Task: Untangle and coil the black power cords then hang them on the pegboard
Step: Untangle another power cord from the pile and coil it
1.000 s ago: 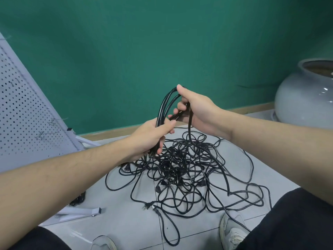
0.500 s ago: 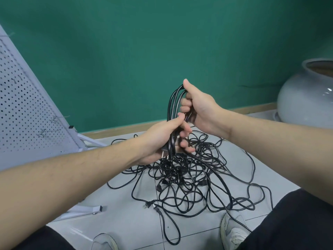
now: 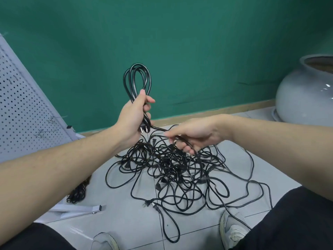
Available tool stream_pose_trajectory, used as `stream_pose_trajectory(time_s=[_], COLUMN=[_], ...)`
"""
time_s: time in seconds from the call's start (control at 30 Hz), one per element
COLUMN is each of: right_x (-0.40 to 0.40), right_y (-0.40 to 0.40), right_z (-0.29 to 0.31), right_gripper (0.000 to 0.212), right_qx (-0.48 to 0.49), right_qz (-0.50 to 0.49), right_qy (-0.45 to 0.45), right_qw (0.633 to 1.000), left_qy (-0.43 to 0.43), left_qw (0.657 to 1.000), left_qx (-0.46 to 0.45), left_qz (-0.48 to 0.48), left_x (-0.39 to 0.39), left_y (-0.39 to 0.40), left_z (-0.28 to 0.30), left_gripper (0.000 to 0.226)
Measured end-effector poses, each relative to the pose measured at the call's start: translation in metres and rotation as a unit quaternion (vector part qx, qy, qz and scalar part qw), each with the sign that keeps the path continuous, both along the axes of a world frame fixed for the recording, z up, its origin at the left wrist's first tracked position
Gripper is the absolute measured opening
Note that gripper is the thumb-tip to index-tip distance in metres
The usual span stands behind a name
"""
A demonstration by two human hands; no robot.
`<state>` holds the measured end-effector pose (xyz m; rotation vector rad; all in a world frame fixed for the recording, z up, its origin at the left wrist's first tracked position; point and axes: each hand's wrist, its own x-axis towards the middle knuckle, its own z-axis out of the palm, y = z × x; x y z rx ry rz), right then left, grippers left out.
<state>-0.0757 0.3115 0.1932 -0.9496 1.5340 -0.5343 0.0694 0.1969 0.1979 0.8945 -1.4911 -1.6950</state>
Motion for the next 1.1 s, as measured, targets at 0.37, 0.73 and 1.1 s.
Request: stream_pose_trajectory(time_s=[0.37, 0.73, 1.1], right_x=[0.002, -0.012, -0.016], right_y=[0.006, -0.006, -0.011], right_z=[0.019, 0.016, 0.017], right_gripper=[0.024, 0.055, 0.016], right_qx=[-0.159, -0.342, -0.383], right_qz=[0.148, -0.187, -0.228], right_qy=[0.283, 0.255, 0.057], right_qw=[0.934, 0.885, 0.894], left_qy=[-0.321, -0.3, -0.274], left_qw=[0.927, 0.928, 0.927], left_qx=[-0.181, -0.196, -0.21], left_qz=[0.072, -0.104, -0.146], left_x=[0.02, 0.015, 0.007], left_y=[-0.036, -0.004, 0.001], left_z=[-0.019, -0.016, -0.025], left_gripper=[0.042, 0.055, 0.029])
